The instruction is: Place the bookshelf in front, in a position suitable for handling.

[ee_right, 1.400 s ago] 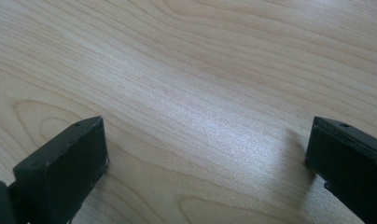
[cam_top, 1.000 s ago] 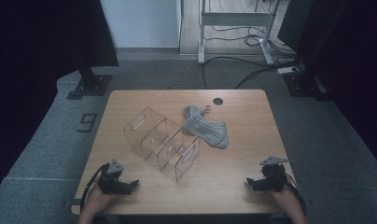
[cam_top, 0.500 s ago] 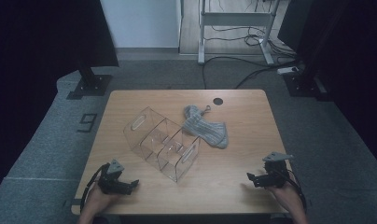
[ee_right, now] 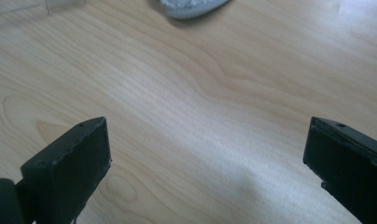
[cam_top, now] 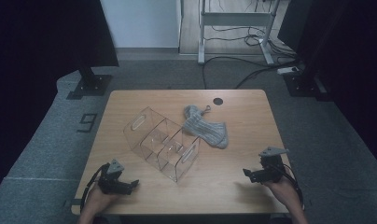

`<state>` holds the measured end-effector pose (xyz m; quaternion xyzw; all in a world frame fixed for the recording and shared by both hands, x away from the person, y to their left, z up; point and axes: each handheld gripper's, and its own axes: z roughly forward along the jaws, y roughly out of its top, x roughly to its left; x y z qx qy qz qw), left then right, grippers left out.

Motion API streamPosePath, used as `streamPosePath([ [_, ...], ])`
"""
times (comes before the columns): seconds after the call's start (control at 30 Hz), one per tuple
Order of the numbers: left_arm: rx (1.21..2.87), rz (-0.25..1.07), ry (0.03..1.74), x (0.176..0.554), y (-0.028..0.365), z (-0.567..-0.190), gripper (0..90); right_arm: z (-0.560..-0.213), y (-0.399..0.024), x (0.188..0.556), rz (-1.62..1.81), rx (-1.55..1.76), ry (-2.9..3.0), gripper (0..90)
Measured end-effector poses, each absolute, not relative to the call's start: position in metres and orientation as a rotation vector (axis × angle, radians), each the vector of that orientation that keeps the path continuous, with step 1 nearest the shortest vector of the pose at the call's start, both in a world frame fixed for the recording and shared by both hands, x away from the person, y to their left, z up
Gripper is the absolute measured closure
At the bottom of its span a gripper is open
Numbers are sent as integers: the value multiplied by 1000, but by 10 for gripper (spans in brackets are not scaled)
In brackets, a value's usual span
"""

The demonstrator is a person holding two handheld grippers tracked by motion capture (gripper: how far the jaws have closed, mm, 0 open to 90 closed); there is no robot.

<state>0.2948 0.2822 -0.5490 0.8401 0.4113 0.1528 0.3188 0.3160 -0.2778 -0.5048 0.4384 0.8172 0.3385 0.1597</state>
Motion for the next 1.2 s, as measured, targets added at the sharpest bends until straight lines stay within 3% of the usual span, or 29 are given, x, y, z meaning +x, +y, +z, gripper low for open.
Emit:
streamPosePath([
  [0.6, 2212, 403, 1081, 295, 282, -549, 0, -490, -260, 348, 998, 1217, 2336, 54],
  [1.2, 2211, 403, 1081, 295, 282, -549, 0, -481, -212, 397, 1029, 1135, 2374, 98],
])
